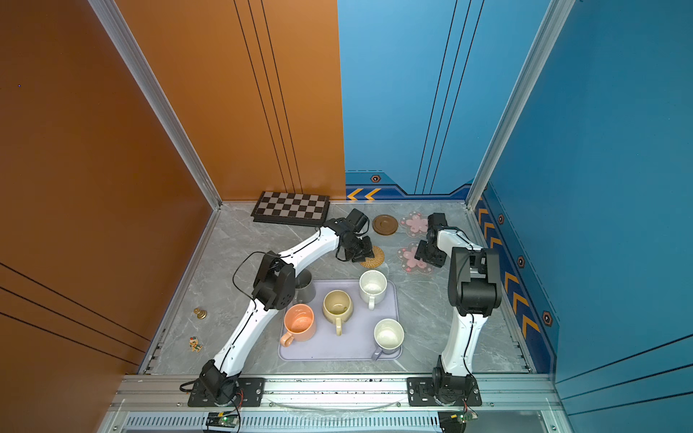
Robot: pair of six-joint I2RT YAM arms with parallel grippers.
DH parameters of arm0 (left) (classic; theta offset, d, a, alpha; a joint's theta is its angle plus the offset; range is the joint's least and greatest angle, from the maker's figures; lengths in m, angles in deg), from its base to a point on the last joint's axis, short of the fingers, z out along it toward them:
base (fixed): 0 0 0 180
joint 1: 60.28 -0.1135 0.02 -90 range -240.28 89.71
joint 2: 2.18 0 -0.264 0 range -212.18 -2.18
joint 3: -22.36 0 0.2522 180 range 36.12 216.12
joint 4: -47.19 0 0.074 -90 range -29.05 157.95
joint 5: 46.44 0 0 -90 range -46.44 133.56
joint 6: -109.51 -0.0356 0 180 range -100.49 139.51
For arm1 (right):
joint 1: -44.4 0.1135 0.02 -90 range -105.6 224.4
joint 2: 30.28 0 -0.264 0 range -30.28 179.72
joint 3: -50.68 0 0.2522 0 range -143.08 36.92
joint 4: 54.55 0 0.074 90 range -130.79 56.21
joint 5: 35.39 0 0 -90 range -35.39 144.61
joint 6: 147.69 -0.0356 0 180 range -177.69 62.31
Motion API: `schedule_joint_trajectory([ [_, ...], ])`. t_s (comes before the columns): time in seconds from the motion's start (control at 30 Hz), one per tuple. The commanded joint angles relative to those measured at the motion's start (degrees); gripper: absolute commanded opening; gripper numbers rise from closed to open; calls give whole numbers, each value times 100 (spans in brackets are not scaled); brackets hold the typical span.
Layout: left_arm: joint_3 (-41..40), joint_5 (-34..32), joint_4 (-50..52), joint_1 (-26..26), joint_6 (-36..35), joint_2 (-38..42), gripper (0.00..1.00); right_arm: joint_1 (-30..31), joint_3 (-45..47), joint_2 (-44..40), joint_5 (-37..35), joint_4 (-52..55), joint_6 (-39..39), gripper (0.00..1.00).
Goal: Place cups on coasters
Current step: Move the coaster to the top-center of the table.
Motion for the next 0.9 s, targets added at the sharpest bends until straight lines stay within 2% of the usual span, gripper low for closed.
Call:
schedule_joint_trajectory([
  [0.0,-239,-282,356,-140,-17,90,41,103,-66,273,141,59,-82,59],
  [0.43,-79,-462,357,-224,89,-9,41,153,67,289,55,84,115,59],
  [0.87,-635,-592,361,-265,87,337,41,610,51,277,-443,388,617,59],
])
